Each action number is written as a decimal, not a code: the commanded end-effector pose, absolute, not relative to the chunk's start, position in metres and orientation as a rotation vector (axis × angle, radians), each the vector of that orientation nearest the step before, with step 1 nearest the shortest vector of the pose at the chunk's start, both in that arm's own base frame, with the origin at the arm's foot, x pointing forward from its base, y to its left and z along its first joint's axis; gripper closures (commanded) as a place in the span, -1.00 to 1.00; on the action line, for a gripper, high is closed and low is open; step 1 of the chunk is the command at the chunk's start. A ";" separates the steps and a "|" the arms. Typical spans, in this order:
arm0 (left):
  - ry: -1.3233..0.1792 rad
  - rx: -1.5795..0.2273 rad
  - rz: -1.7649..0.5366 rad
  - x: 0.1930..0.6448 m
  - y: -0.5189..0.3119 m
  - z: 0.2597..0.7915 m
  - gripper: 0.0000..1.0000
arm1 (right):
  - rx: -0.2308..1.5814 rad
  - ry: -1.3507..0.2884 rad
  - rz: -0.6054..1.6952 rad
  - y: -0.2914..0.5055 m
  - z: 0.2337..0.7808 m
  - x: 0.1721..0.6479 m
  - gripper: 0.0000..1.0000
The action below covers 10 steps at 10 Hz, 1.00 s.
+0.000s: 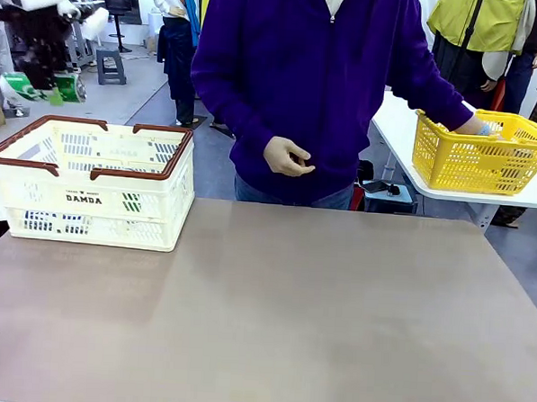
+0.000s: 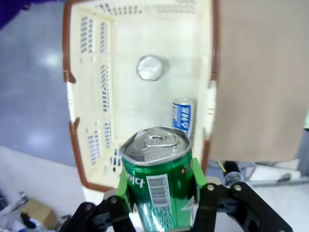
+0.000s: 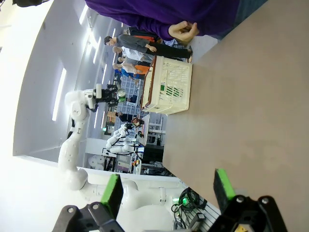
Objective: Place the drinks into the Shopping basket.
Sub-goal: Pick up one drink and place it into the Shopping basket.
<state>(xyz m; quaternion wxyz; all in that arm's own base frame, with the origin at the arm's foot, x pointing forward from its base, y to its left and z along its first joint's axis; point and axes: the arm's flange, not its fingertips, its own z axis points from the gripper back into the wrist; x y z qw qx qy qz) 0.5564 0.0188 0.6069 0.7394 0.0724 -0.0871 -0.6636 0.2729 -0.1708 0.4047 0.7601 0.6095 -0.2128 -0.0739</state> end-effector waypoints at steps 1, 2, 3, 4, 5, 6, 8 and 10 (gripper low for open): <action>-0.169 0.049 -1.407 0.584 0.030 0.577 1.00 | 1.350 -0.471 -0.177 -0.169 0.411 0.276 -1.00; -0.114 0.036 -1.413 0.589 0.025 0.554 1.00 | 1.350 -0.471 -0.177 -0.169 0.411 0.276 -1.00; -0.033 -0.046 -1.452 0.582 0.024 0.552 1.00 | 1.350 -0.471 -0.177 -0.169 0.411 0.276 -1.00; -0.142 0.066 -1.412 0.590 0.034 0.551 1.00 | 1.350 -0.471 -0.177 -0.169 0.411 0.276 -1.00; -0.142 0.066 -1.412 0.590 0.034 0.551 1.00 | 1.350 -0.471 -0.177 -0.169 0.411 0.276 -1.00; -0.142 0.066 -1.412 0.590 0.034 0.551 1.00 | 1.350 -0.471 -0.177 -0.169 0.411 0.276 -1.00; -0.197 0.163 -1.545 0.592 0.025 0.511 1.00 | 1.350 -0.471 -0.177 -0.169 0.411 0.276 -1.00; -0.248 0.231 -1.657 0.601 0.020 0.468 1.00 | 1.350 -0.471 -0.177 -0.169 0.411 0.276 -1.00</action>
